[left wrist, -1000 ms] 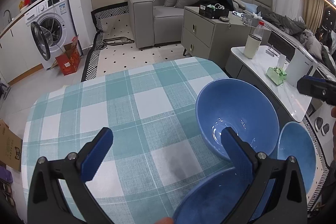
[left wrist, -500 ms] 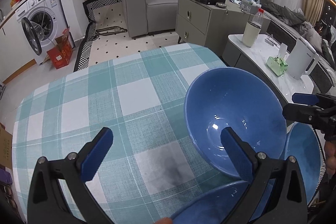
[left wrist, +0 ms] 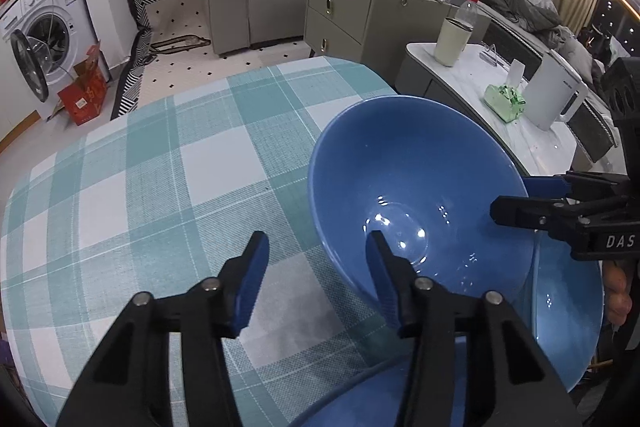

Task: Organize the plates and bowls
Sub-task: 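Close the left gripper on the blue bowl rim while the right gripper closes too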

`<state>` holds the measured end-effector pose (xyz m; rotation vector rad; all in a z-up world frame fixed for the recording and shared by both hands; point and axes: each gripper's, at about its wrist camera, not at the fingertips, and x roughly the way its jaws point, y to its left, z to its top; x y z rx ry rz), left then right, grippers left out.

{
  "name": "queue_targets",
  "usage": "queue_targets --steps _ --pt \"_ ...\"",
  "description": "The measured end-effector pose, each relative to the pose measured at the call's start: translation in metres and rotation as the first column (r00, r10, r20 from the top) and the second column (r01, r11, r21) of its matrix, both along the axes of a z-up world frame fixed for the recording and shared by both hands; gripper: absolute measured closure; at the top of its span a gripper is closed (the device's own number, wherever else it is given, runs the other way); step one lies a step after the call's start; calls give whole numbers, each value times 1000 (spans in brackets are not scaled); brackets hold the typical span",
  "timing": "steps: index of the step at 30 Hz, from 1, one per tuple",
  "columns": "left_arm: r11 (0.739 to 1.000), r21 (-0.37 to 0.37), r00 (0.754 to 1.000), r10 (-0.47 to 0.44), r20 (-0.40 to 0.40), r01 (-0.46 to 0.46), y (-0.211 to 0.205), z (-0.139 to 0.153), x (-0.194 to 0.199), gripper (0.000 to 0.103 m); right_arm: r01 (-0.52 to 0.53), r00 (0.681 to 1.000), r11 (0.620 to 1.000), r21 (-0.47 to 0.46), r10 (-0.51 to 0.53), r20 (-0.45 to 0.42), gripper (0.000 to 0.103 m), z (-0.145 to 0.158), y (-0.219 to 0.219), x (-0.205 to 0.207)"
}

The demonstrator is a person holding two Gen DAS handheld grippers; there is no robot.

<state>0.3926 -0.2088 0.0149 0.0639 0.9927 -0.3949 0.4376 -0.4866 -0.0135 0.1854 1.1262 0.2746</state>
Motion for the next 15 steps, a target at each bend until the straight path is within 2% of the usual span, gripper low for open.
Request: queue_targets --steps 4,6,9,15 --pt "1000 -1 1000 -12 -16 12 -3 -2 0 70 -15 1000 1000 -11 15 -14 46 -4 6 0" --pt "1000 -1 1000 -23 -15 23 -6 -2 -1 73 -23 1000 1000 -16 23 -16 52 -5 8 0" --pt "999 2 999 -47 -9 47 -9 -2 -3 83 -43 999 999 -31 43 -10 63 -5 12 -2" --pt "999 13 999 -50 -6 50 -11 -1 -5 83 -44 999 997 -65 45 5 74 -4 15 -3"
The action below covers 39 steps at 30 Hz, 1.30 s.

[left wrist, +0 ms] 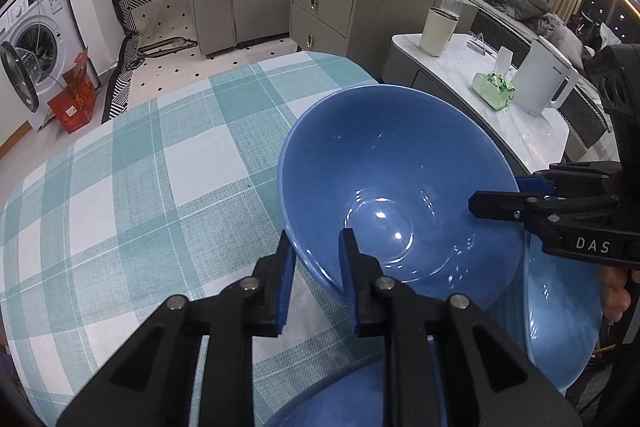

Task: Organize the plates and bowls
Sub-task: 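Close the left gripper on the blue bowl rim while the right gripper closes too, then lift the blue bowl off the table with both grippers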

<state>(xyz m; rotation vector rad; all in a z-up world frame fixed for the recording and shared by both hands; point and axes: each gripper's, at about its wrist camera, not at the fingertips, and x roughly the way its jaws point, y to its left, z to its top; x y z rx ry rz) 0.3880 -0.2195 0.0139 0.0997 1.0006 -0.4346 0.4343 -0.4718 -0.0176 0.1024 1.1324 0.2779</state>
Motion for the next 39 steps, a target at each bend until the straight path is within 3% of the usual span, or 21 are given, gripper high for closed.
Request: queue_targets --steps 17,39 --pt "999 -17 998 31 54 -30 12 18 -6 84 14 996 1000 12 -15 90 78 23 5 -7" --pt "998 -62 981 35 191 -24 21 80 -61 84 30 972 999 30 -36 234 78 88 8 -64"
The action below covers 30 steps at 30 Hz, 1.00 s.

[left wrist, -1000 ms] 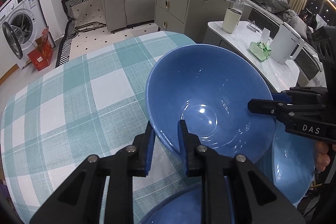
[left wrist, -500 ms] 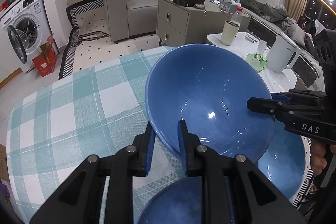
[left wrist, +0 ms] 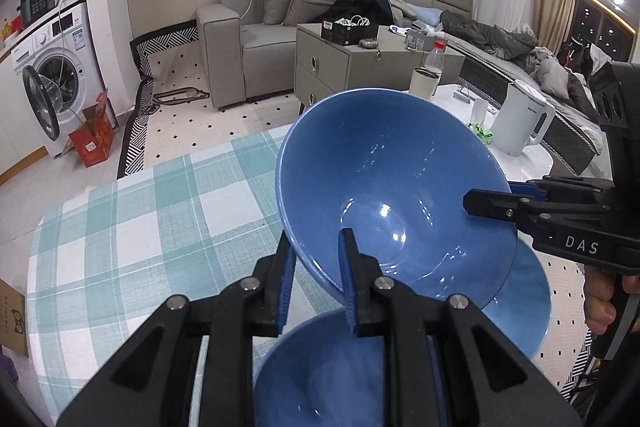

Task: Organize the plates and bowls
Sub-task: 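Lift the blue bowl off the table with both grippers, then carry the held blue bowl beside the light blue bowl with both grippers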

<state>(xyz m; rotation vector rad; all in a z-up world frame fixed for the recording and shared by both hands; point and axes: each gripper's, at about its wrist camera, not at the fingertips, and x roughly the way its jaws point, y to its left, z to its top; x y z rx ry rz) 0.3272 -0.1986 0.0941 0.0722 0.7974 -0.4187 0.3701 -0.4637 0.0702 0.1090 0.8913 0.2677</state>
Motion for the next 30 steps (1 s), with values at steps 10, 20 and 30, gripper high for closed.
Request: queue_targets --steps 10,20,30 --pt "1000 1 999 23 39 -24 12 11 -38 84 -22 999 1000 8 22 45 78 14 10 -33" --pt "1000 13 998 26 53 -27 20 13 -67 84 -51 997 999 7 50 50 78 13 18 -63" --pt "999 25 998 35 53 -36 32 8 -90 84 -82 996 997 14 81 39 78 9 29 -82"
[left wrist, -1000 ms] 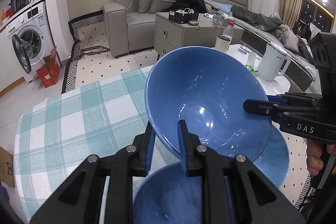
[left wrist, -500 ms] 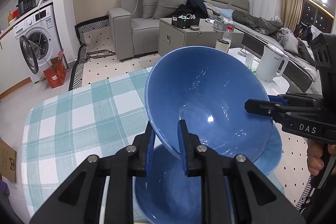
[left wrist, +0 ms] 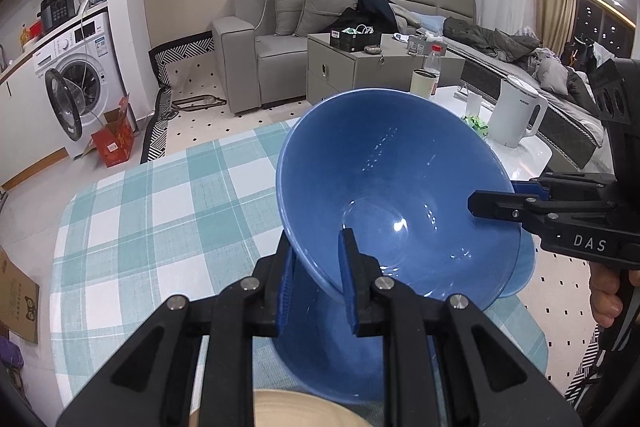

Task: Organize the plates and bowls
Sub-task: 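Carry the held blue bowl beside the light blue bowl with both grippers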

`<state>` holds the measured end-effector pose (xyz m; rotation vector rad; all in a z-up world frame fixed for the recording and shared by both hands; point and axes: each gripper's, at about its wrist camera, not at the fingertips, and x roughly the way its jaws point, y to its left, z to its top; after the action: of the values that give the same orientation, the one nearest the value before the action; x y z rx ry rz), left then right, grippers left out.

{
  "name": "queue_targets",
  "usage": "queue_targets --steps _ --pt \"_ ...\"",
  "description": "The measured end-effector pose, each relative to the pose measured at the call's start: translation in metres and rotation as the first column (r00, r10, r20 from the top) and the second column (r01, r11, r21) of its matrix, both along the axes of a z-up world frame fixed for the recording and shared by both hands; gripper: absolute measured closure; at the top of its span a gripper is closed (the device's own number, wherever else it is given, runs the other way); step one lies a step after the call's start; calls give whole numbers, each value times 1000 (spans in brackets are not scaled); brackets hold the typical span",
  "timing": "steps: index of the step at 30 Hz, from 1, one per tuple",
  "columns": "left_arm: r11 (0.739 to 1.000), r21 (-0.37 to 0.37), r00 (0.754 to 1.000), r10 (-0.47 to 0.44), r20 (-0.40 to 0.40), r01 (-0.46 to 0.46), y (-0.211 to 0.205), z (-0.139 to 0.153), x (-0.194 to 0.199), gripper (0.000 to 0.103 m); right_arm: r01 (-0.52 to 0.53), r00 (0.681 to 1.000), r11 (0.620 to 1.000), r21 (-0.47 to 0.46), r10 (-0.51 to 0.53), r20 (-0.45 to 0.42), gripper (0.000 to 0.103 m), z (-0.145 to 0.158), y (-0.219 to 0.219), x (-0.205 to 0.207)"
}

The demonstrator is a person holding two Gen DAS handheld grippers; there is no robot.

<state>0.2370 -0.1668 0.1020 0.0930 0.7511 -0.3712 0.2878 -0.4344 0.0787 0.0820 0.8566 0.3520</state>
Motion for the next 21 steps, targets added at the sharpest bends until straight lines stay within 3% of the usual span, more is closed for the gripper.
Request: queue_targets --steps 21 --pt "999 -13 1000 31 -4 -31 27 -9 -28 84 -58 998 997 -43 58 -3 78 -7 29 -26"
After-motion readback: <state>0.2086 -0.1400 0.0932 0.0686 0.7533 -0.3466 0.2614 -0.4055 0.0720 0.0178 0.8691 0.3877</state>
